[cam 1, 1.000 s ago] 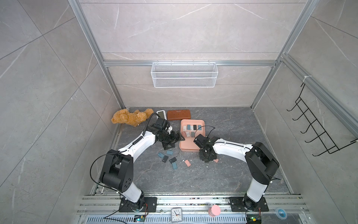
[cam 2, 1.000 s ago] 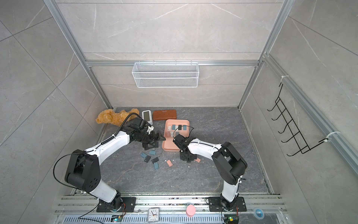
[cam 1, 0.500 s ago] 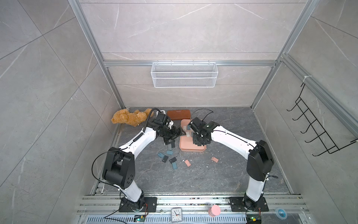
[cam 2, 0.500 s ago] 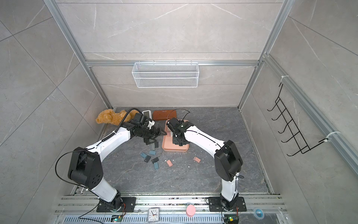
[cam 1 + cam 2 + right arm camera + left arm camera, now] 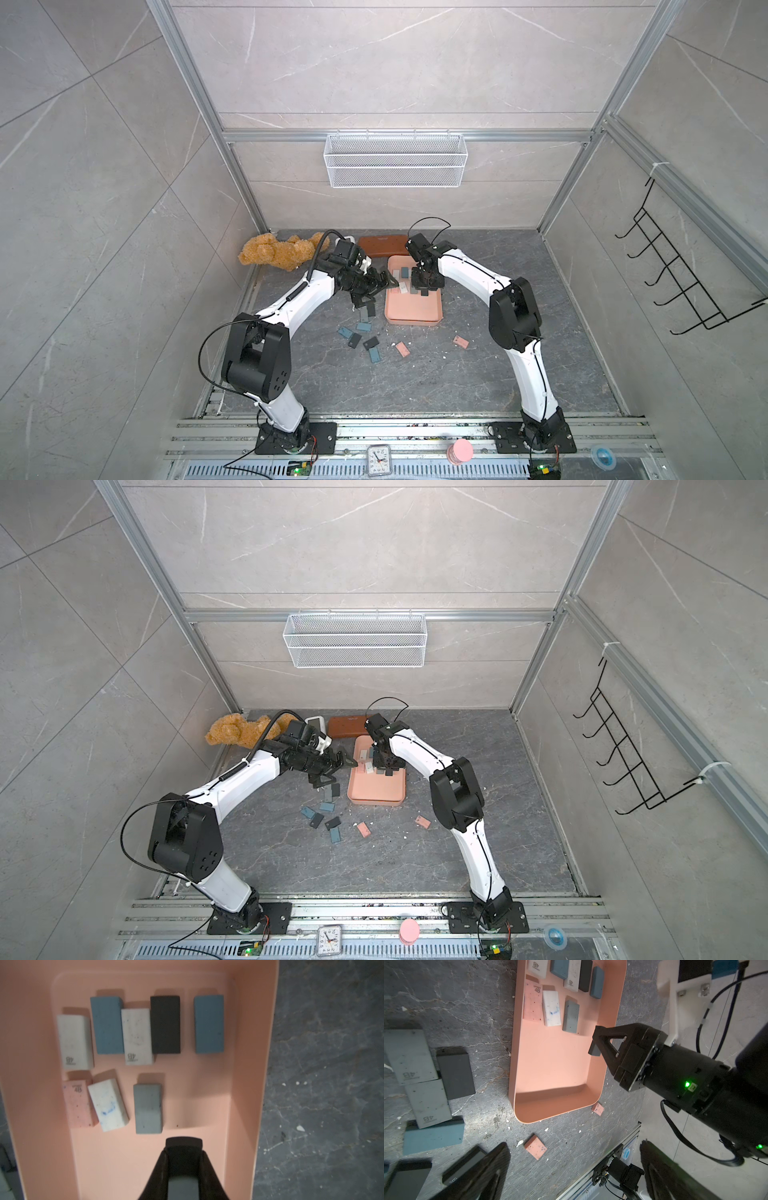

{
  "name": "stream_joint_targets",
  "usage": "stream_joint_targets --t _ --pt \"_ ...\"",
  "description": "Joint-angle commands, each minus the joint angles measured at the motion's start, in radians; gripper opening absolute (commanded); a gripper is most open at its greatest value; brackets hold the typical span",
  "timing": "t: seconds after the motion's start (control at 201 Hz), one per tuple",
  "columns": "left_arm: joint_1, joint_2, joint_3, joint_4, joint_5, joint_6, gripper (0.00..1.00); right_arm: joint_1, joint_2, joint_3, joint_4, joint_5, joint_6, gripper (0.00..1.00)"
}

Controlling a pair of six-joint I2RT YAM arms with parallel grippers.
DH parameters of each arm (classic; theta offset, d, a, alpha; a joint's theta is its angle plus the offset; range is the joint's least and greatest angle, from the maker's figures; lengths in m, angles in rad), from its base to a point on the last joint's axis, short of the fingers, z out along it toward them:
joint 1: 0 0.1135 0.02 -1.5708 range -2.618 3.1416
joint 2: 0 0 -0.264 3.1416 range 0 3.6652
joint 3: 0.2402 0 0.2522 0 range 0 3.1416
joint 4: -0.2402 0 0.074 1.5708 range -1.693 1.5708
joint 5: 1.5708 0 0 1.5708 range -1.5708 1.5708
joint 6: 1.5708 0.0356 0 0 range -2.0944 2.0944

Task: Put the eraser in the storage box
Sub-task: Place the eraser in the storage box.

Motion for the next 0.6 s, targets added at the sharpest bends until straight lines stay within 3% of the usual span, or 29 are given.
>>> stream_joint_targets --t 0.0,0.329,0.597 --pt "0.02 -0.004 0.011 -0.01 0.025 0.002 0.99 -0.01 0.066 0.082 -0.067 -0.019 -0.043 0.2" --pt "0.039 0.028 0.027 -0.017 0.04 0.006 0.99 -0.019 0.224 0.312 -0.163 -0.041 -0.064 0.21" --pt "0.048 0.04 0.024 -0.021 0.042 0.016 0.99 -0.028 0.246 0.337 -0.178 -0.047 -0.068 0.22"
